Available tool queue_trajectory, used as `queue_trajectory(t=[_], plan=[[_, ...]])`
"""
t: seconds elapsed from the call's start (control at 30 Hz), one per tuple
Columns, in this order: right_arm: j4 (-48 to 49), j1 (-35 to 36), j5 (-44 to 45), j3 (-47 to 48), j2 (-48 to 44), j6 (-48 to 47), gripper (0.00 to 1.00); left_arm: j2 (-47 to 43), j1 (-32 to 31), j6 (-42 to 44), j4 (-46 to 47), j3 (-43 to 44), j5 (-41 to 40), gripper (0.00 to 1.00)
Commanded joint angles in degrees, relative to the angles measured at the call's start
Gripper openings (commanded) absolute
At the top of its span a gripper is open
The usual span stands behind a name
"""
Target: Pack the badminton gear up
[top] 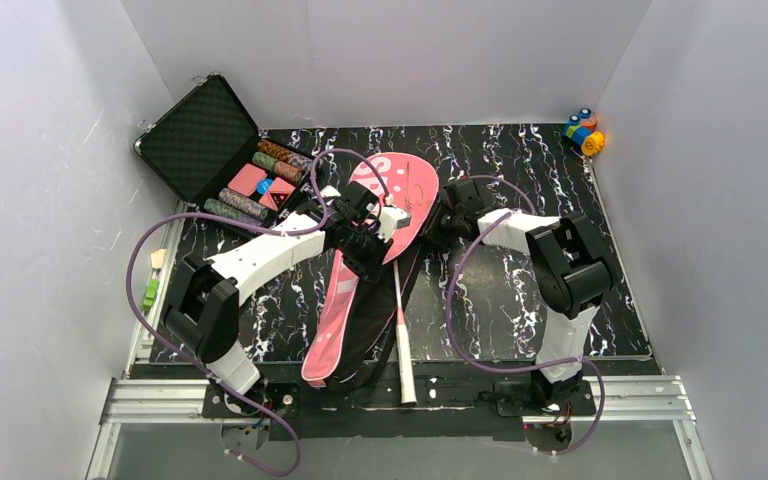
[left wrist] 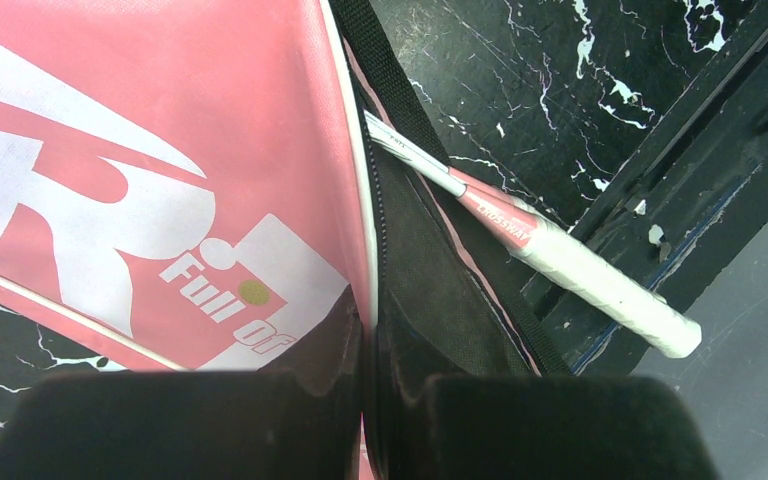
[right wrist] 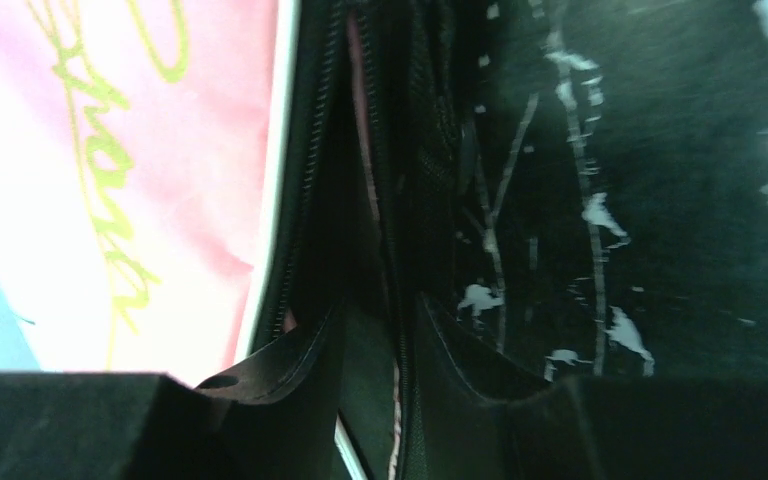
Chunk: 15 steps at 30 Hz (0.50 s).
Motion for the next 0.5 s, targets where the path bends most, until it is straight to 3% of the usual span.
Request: queue_trajectory(t=[0.0, 0.47], plan=[[3.22, 2.63, -0.96, -3.84, 0.18, 2.80, 0.39, -3.28, -0.59, -0.16, -0.05, 1.98, 3.27, 0.00], [10.34, 8.54, -6.15, -15.11, -4.22, 8.61, 0.35, -2.96, -0.64, -0.14, 0.21, 1.78, 3.19, 0.00]])
